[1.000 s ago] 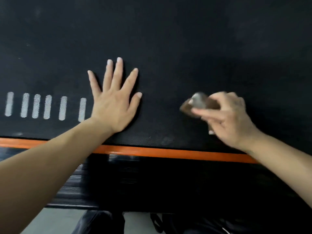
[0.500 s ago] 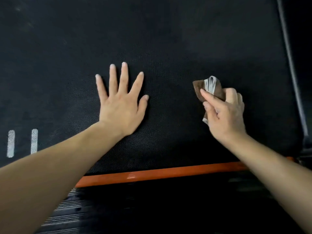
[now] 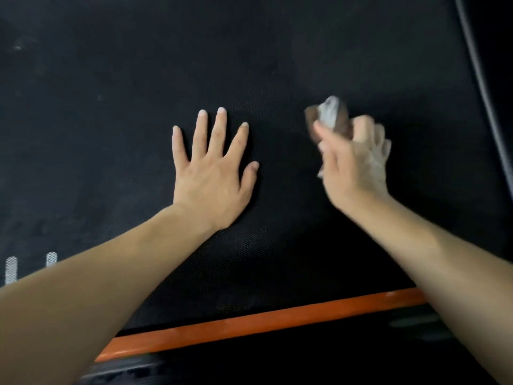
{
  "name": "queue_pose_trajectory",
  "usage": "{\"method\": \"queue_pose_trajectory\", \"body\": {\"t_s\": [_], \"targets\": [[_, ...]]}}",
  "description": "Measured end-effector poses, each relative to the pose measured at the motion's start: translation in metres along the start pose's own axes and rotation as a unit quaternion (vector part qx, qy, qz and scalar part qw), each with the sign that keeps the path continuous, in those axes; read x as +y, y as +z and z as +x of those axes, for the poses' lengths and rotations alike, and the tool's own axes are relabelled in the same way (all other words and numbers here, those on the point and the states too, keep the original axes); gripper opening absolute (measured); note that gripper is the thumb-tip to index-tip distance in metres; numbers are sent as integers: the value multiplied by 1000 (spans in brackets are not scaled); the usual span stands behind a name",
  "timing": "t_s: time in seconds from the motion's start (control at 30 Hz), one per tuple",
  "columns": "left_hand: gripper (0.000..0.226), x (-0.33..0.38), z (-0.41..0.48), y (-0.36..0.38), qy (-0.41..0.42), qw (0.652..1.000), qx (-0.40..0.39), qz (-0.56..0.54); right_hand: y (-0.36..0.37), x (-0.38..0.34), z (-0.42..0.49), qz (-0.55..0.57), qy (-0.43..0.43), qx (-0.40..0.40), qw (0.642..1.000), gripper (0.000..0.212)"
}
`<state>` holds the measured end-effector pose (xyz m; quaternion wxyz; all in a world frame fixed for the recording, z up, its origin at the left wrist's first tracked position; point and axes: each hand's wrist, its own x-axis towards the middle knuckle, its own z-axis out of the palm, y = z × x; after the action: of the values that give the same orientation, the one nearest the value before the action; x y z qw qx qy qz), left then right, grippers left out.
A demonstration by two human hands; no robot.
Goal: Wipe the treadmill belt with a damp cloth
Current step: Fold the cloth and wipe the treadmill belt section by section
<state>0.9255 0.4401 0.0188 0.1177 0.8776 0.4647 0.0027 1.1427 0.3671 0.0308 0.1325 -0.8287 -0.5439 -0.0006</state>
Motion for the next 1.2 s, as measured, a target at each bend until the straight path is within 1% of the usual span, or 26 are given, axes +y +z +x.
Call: {"method": "queue_pose_trajectory", "body": {"t_s": [0.1, 0.13, 0.17, 0.2, 0.27, 0.3, 0.33, 0.37, 0.4, 0.43, 0.5, 0.53, 0.57, 0.6, 0.7, 0.73, 0.77, 0.83, 0.9, 0.97, 1.0, 1.03, 1.1, 1.13, 1.17, 1.2], "targets": [[71, -13, 33, -6, 5, 1000, 0, 13, 0, -5, -23, 46, -156, -56, 985, 38], [72, -16, 46, -8, 0, 1000, 0, 16, -1, 2, -15, 43, -185, -67, 980, 38], [72, -18, 59, -9, -7, 1000, -3, 19, -1, 11, 1, 23, -190, -60, 980, 39], [72, -19, 68, -9, -17, 1000, -4, 21, 1, 20, 22, 1, -164, -36, 986, 41], [72, -18, 77, -8, -29, 999, 0, 26, 4, 38, 70, -29, -28, 2, 999, 41], [72, -18, 77, -6, -31, 999, 3, 29, 5, 40, 89, -24, 40, 6, 999, 40], [73, -17, 77, -6, -31, 999, 3, 30, 6, 32, 100, -15, 83, 4, 996, 40], [73, -18, 77, -5, -30, 999, 2, 29, 11, 19, 104, -16, 83, 0, 996, 41], [73, -19, 76, -5, -30, 999, 2, 27, 17, 4, 102, -14, 41, 0, 999, 43], [73, -19, 76, -5, -32, 999, 3, 26, 22, -11, 95, -5, -25, -2, 1000, 44], [74, -19, 77, -6, -32, 999, 7, 24, 25, -25, 84, 27, -127, -22, 991, 40], [74, -19, 77, -6, -31, 999, 7, 23, 26, -21, 87, 28, -152, -33, 987, 37], [74, -18, 77, -6, -30, 999, 6, 22, 25, -13, 96, 17, -155, -34, 987, 36], [74, -18, 77, -6, -30, 999, 6, 21, 25, -5, 111, 5, -134, -20, 991, 36], [73, -18, 77, -8, -28, 999, 6, 14, 27, 4, 157, -5, 32, 23, 999, 37], [73, -18, 77, -9, -27, 1000, 5, 13, 27, -7, 162, -5, 66, 30, 997, 37], [73, -18, 77, -9, -25, 1000, 5, 11, 30, -21, 162, -14, 65, 28, 997, 37], [73, -19, 81, -14, -23, 1000, 6, 4, 37, -47, 147, -8, -30, 19, 999, 35], [74, -23, 96, -19, -22, 1000, 7, -4, 40, -53, 134, 20, -119, -2, 993, 34], [75, -27, 118, -22, -29, 1000, -2, -2, 37, -39, 148, 14, -145, -17, 989, 34], [75, -28, 129, -22, -34, 999, -6, 1, 35, -29, 162, 4, -128, -10, 992, 34], [74, -29, 135, -20, -40, 999, -7, 2, 32, -21, 178, 0, -84, 0, 996, 34], [73, -27, 139, -16, -46, 999, 3, 2, 27, -11, 208, 6, 38, 15, 999, 35], [73, -27, 138, -15, -46, 999, 10, 3, 27, -16, 215, 8, 84, 24, 996, 35], [74, -27, 138, -15, -46, 999, 14, 3, 30, -27, 218, 0, 95, 23, 995, 35], [74, -27, 137, -14, -48, 999, 16, 2, 37, -39, 216, -7, 65, 20, 998, 34]]}}
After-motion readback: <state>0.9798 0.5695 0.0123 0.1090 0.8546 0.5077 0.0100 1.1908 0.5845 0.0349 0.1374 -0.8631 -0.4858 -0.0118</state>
